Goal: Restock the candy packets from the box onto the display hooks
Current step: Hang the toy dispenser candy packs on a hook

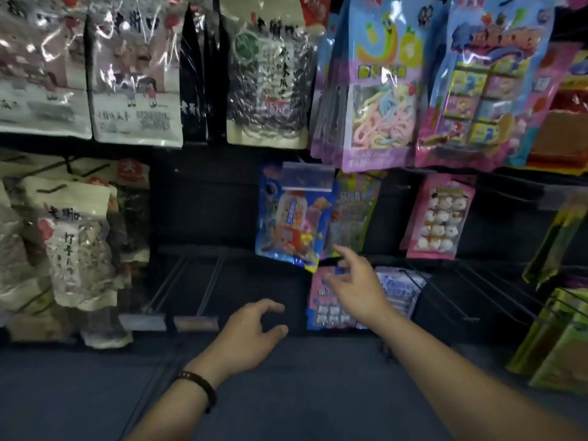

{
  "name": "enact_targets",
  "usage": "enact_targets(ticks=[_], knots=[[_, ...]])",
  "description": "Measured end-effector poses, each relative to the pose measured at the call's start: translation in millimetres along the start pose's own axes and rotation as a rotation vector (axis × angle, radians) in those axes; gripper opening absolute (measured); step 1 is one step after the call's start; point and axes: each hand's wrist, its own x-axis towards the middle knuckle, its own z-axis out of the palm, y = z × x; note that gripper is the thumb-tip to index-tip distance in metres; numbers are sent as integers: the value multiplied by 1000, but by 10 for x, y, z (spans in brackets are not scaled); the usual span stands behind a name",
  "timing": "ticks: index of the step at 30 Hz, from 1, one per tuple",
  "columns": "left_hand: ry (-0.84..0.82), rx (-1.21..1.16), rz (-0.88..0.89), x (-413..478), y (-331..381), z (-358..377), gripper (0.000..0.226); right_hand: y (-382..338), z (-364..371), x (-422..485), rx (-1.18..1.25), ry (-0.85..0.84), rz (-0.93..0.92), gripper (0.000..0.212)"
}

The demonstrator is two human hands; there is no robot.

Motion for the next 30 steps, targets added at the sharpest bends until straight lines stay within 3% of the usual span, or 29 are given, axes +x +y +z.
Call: enact_targets(ticks=[7,12,16,19,22,30], knots=[[-263,236,136,-668,188,243,23,763,117,-1215,71,-163,112,13],[-495,308,131,-1309,146,550,25,1306,394,-2038,24,-255,334,15],[-561,198,-20,-1705,-152,903,21,1756,718,-2780,-33,-304,552,10],[-666,412,-53,-1795,-418,1130,34,2066,997,-3215,-186,-454,737,40],[-745,519,-61,-1799,-479,1209,42,2163,1204,-3442,-306,-521,766,79],[-903,597,-36,-1782,-506,1380,49,2214,1558,-3272,-421,-417,827,105]])
